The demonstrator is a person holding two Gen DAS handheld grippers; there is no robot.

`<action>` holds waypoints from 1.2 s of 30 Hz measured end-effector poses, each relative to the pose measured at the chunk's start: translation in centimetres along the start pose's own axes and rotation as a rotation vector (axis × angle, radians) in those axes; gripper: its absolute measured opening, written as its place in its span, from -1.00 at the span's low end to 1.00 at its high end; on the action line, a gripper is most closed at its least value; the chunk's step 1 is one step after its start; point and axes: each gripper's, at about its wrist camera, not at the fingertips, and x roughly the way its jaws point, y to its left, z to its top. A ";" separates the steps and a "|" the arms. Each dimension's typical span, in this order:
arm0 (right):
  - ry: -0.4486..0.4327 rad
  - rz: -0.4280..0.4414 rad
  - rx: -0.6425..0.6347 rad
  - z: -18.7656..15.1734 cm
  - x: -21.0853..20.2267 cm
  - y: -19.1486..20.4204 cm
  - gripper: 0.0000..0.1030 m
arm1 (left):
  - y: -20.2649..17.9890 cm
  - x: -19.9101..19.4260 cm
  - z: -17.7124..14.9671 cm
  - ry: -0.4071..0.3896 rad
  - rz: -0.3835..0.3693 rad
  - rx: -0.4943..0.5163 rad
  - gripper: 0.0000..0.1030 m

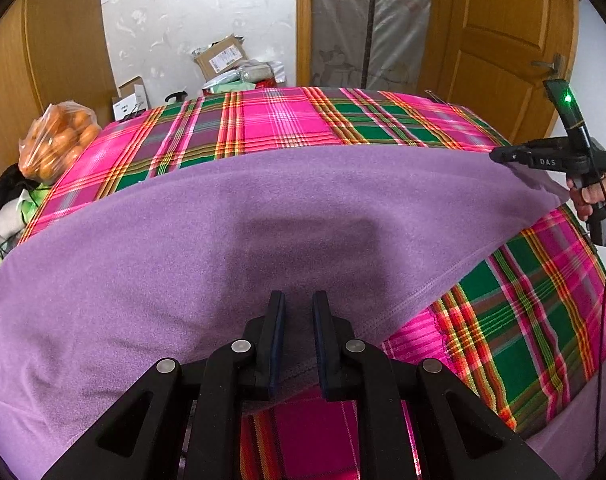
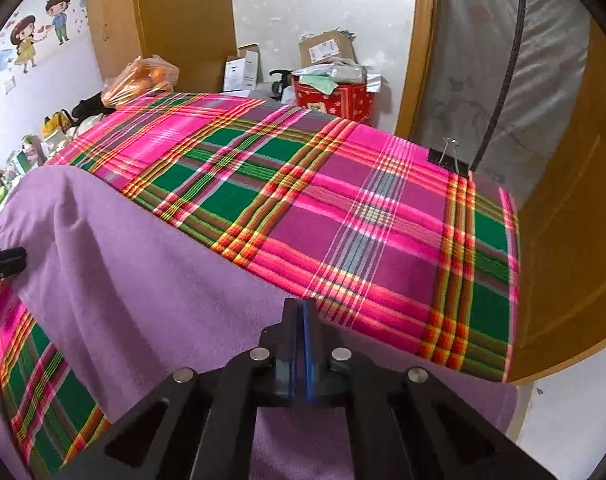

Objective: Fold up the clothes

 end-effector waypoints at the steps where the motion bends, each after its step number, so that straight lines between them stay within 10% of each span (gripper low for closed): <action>1: -0.007 -0.013 0.006 0.2 0.2 -0.1 -0.95 | 0.0 0.0 0.0 0.000 0.001 0.001 -0.73; 10: -0.017 -0.104 0.120 0.5 0.2 -2.8 -0.92 | 0.0 0.0 0.0 0.000 -0.001 0.000 -0.73; 15: -0.074 -0.173 0.295 -2.1 -2.7 -8.2 -0.32 | 0.0 0.0 0.0 0.000 0.001 0.001 -0.73; 20: -0.090 -0.195 0.463 -4.6 -4.1 -12.6 -0.26 | -0.1 0.0 0.0 0.000 0.004 0.003 -0.73; 34: -0.081 -0.079 0.513 -6.3 -3.5 -12.6 -0.26 | -0.1 -0.1 -0.1 -0.002 0.004 0.003 -0.73; 36: -0.053 -0.113 0.468 -6.3 -3.0 -12.0 -0.67 | -0.1 -0.1 -0.1 -0.002 0.005 0.003 -0.73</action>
